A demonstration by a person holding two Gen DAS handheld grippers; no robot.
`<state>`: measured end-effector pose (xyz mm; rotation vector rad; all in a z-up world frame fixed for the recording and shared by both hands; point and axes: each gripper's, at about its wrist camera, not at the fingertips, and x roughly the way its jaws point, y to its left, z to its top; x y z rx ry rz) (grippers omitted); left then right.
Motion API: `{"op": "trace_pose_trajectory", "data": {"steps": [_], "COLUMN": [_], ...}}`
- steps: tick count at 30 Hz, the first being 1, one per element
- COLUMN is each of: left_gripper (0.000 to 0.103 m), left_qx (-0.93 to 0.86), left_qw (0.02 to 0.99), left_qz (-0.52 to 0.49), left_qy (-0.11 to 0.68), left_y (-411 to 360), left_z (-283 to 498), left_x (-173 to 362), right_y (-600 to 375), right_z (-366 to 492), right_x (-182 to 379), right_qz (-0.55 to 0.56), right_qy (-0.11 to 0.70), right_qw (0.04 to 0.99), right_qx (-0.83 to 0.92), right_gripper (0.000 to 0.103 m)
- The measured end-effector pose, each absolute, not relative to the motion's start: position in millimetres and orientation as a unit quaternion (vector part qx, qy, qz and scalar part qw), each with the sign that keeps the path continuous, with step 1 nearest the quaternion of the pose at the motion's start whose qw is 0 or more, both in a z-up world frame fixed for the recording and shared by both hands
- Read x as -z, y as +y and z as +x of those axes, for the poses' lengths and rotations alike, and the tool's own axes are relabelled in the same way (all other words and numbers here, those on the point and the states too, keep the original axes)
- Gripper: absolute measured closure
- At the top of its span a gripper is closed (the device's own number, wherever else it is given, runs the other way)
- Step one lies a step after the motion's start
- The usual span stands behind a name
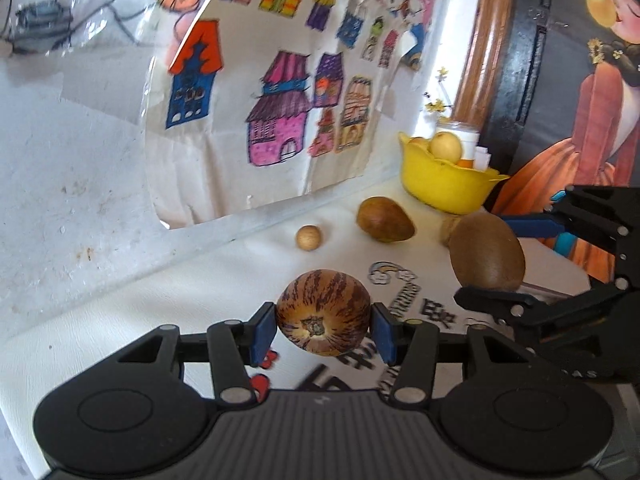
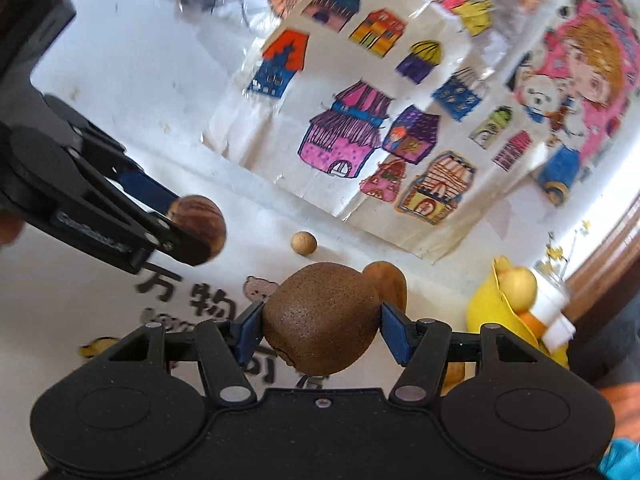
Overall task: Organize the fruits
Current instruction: 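Lift and carry the striped melon in left and kiwi in right to the tray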
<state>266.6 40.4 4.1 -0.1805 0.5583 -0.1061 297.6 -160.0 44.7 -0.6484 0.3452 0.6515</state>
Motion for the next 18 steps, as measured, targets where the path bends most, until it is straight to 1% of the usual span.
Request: {"op": "trace_pose_trajectory", "data": {"steps": [8, 18], "left_gripper": [0.048, 0.048], "left_qx": [0.076, 0.112], "left_qw": [0.958, 0.953], "left_qz": [-0.09, -0.096], "left_qy": [0.262, 0.265], "left_y": [12, -28], "left_z": [233, 201], "left_x": [-17, -19], "right_y": [-202, -263], "right_z": [251, 206], "right_x": [-51, -41], "right_qz": [-0.263, -0.227], "right_qy": [0.172, 0.194], "right_qw": [0.902, 0.92], "right_qx": [-0.296, -0.253], "right_gripper": [0.04, 0.04]}}
